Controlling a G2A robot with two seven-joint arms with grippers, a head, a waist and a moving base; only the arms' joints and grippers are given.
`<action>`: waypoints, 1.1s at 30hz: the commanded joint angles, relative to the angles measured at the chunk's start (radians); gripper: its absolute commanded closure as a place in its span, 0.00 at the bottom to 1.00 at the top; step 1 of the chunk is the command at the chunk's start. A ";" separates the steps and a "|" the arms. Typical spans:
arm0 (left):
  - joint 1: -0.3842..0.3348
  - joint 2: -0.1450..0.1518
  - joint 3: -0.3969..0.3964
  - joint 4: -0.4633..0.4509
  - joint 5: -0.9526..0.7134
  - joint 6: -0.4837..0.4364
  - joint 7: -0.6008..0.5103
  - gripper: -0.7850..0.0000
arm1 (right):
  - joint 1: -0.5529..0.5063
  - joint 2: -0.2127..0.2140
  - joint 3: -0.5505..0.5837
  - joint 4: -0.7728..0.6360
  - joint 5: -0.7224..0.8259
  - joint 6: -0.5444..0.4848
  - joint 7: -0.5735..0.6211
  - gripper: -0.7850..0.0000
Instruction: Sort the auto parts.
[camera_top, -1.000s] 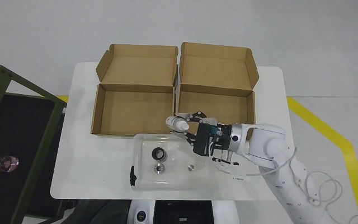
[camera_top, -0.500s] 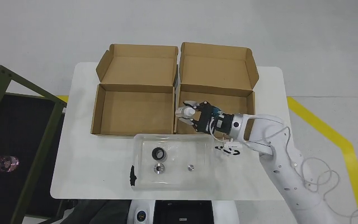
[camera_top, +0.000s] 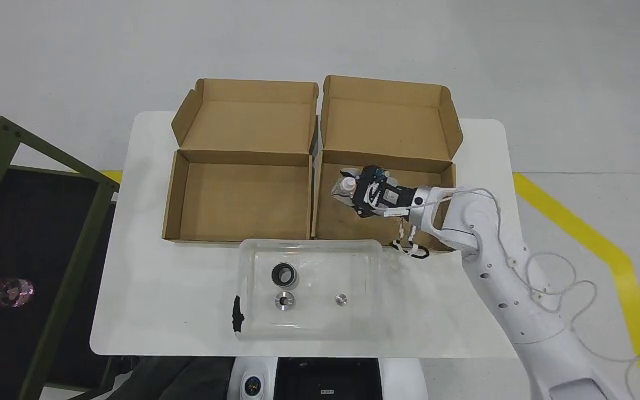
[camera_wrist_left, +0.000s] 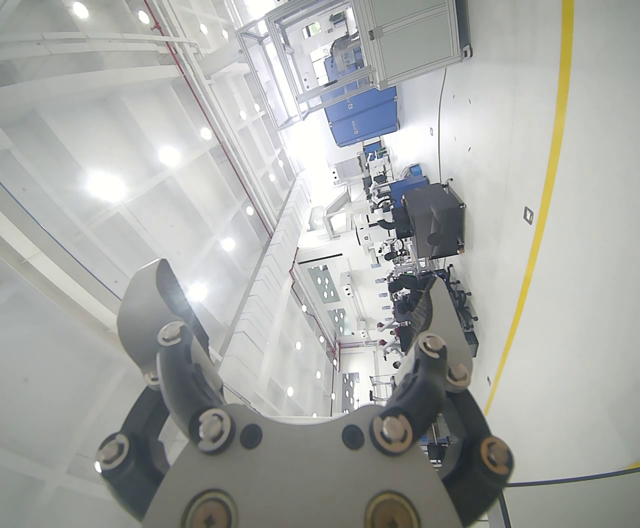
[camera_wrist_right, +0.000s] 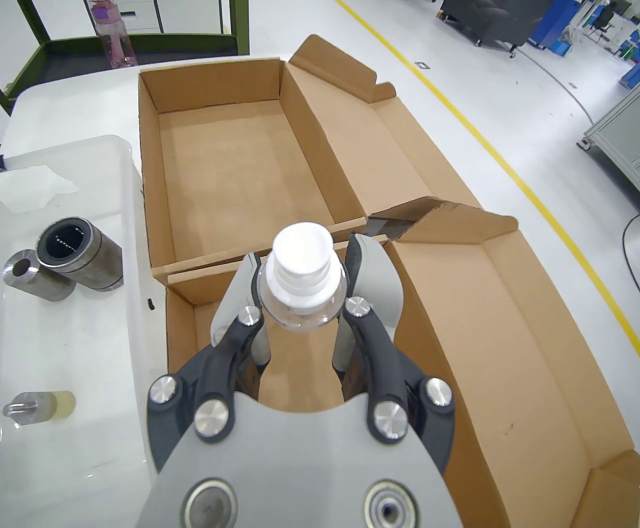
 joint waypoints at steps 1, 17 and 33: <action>0.000 0.000 0.000 0.000 0.000 0.000 0.000 0.00 | 0.015 -0.004 -0.016 0.035 0.009 -0.002 0.001 1.00; 0.000 0.000 0.000 0.000 0.000 0.000 0.000 0.00 | 0.115 -0.041 -0.120 0.244 -0.012 0.075 -0.069 0.73; 0.000 0.000 0.000 0.000 0.000 0.000 0.000 0.00 | 0.114 -0.031 -0.048 0.151 0.043 0.089 -0.025 0.00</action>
